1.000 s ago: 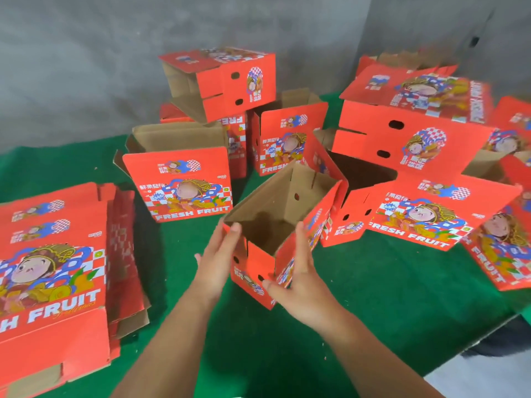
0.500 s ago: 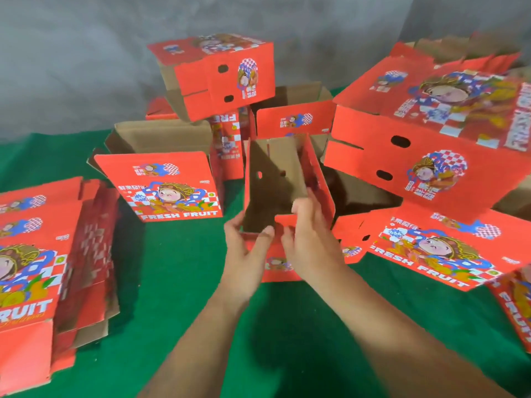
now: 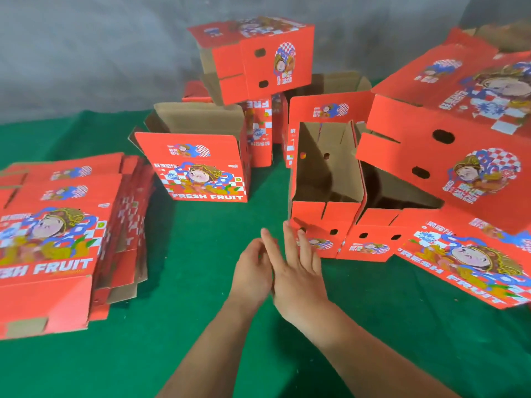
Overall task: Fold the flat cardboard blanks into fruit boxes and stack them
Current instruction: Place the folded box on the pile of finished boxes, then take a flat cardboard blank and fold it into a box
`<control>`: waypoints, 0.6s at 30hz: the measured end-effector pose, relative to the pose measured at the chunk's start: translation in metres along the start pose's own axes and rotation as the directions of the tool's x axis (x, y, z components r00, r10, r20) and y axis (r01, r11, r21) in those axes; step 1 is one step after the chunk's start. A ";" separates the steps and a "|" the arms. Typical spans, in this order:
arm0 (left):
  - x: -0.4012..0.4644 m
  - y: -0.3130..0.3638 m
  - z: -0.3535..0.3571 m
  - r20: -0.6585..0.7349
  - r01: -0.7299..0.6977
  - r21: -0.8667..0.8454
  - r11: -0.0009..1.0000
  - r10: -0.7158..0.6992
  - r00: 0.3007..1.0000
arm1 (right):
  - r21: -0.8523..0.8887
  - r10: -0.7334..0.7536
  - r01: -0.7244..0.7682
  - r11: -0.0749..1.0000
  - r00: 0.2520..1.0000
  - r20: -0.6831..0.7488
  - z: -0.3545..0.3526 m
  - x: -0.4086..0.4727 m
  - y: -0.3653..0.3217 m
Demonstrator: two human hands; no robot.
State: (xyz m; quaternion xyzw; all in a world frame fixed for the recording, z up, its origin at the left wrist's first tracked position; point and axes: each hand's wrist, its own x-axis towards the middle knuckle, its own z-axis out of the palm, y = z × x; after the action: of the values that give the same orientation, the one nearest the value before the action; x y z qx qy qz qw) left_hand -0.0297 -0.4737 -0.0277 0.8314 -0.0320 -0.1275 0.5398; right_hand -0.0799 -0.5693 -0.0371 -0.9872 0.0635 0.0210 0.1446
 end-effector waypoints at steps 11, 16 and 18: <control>-0.058 -0.073 -0.131 -0.237 0.124 -0.079 0.989 -0.140 0.961 | 0.063 -0.181 0.171 0.983 0.960 0.215 0.045 -0.011 -0.150; -0.061 -0.108 -0.219 -0.381 0.149 -0.235 0.960 -0.232 0.895 | 0.614 -0.320 0.074 0.786 0.898 0.302 0.056 0.002 -0.248; -0.060 -0.120 -0.250 -0.482 0.143 -0.278 0.950 -0.267 0.835 | 0.790 -0.222 -0.234 0.567 0.880 0.420 0.061 0.008 -0.288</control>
State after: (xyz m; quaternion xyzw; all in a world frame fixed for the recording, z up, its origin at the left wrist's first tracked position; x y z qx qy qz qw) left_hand -0.0360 -0.1896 -0.0294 0.7651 0.2178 0.0386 0.6047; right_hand -0.0359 -0.2787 -0.0147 -0.7671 0.0316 0.2309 0.5976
